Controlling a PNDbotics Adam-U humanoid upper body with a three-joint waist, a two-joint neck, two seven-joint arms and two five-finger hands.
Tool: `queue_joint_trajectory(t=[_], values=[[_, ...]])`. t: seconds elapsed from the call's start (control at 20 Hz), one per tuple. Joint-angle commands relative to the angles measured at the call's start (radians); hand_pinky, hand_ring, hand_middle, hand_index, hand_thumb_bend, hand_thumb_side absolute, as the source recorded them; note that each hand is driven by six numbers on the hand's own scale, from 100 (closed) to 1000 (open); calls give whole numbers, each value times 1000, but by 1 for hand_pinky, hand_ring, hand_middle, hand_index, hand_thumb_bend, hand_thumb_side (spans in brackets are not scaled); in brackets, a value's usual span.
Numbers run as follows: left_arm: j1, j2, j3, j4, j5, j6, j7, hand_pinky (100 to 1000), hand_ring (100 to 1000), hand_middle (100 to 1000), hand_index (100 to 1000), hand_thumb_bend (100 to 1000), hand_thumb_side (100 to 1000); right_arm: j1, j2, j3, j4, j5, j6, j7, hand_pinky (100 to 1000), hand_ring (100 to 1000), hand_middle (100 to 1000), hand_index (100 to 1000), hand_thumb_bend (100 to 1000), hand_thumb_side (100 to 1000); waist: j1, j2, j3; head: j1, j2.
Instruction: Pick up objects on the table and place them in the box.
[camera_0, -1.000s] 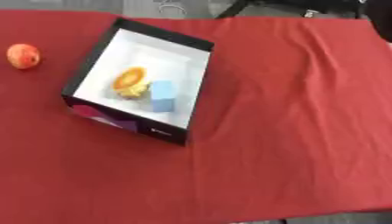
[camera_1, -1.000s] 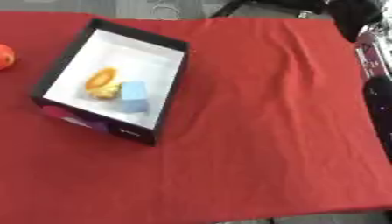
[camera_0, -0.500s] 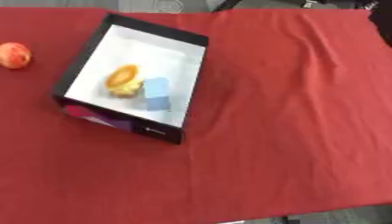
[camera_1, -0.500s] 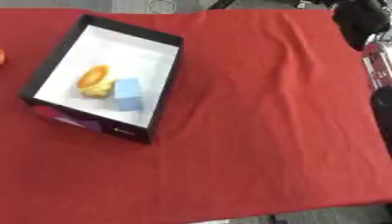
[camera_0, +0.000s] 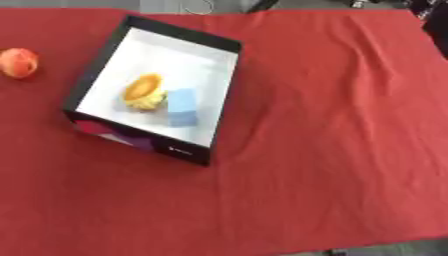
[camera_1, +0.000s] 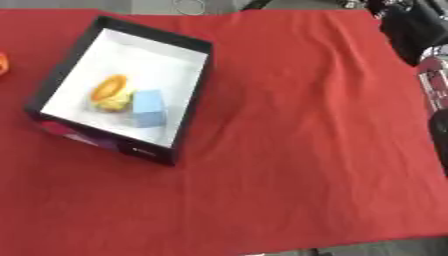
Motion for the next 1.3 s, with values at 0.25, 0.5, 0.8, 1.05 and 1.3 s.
queue_joint_trajectory(t=[0.25, 0.5, 0.8, 1.05, 1.3], values=[[-25, -20, -3, 44, -166, 9, -65, 841, 821, 777, 890, 588, 476, -16, -16, 0, -16, 15, -1, 9, 1000, 924, 736, 804, 100, 491, 18, 3, -9, 16, -10], [-13, -29, 5, 71, -238, 27, -69, 830, 817, 771, 887, 585, 473, -17, -14, 1, -15, 17, 1, 10, 1000, 923, 734, 803, 100, 491, 19, 5, -12, 26, -9], [4, -33, 18, 103, -275, 46, -54, 821, 806, 761, 877, 537, 457, -16, -13, 1, -14, 20, 0, 10, 1000, 922, 731, 802, 100, 494, 17, 9, -13, 58, -16], [15, -32, 32, 122, -281, 64, -28, 813, 796, 753, 864, 480, 425, -16, -10, 1, -11, 23, -1, 10, 1000, 921, 729, 801, 100, 500, 15, 15, -16, 72, -23], [20, -36, 45, 132, -270, 85, 16, 806, 786, 746, 852, 399, 401, -20, -6, 3, -10, 27, 1, 11, 1000, 920, 728, 801, 100, 506, 16, 25, -24, 81, -30]])
